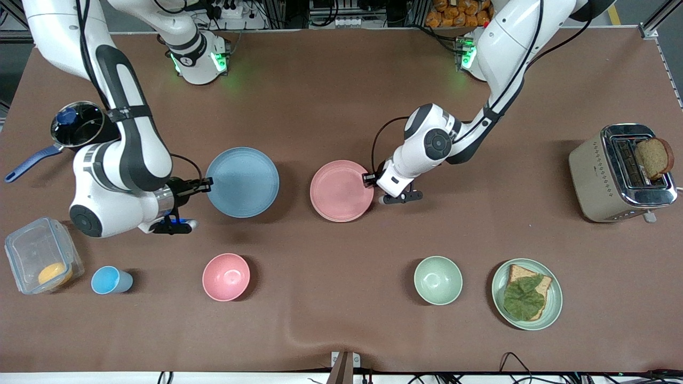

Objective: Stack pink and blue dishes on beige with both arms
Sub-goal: 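Stack the blue plate with the right gripper while the left gripper retracts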

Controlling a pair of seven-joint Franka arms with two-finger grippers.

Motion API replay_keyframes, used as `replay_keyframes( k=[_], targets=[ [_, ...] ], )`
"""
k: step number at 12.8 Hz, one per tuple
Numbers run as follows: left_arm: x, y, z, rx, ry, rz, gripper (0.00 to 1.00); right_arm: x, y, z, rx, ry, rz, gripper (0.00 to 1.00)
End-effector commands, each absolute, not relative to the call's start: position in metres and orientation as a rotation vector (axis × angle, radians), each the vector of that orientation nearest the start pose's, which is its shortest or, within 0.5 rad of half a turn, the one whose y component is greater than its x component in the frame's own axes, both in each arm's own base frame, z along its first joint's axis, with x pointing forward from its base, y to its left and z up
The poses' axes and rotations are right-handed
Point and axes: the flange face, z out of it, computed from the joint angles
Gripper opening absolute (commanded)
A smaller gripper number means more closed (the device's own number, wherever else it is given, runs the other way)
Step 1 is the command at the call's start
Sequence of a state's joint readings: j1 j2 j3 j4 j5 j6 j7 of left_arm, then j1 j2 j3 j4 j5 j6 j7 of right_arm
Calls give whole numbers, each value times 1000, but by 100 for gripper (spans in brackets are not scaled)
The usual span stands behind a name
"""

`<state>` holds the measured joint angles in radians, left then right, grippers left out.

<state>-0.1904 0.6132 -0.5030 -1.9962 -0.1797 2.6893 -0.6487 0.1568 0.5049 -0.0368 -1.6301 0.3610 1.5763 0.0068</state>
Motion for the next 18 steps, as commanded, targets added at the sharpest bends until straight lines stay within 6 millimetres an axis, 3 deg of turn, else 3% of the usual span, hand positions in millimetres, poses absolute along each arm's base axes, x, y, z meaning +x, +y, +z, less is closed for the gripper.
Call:
replay_keyframes(
  k=[1,3,6,7,9,10,13,15,18],
  targets=[
    [508,-380,224,-3504,-366,106,100,611,123,301,-2680,24,812,0],
    [525,-356,278,-3482,-376,44,100,607,149,294,-2669,11,833,0],
    [550,-286,357,-3383,-424,-31,100,598,205,285,-2701,69,836,0],
    [549,-276,383,-3348,-407,-92,100,593,230,279,-2710,103,831,0],
    [564,-219,423,-3241,-394,-195,100,585,271,266,-2692,177,833,0],
    [566,-205,442,-3196,-313,-222,100,585,287,261,-2684,193,818,0],
    [588,-161,513,-3135,-183,-107,100,581,327,247,-2674,183,817,0],
    [592,-142,544,-3125,-189,-94,100,580,346,239,-2664,193,748,0],
    [587,-132,579,-3111,-184,-68,100,575,362,222,-2670,195,715,0]
  ],
)
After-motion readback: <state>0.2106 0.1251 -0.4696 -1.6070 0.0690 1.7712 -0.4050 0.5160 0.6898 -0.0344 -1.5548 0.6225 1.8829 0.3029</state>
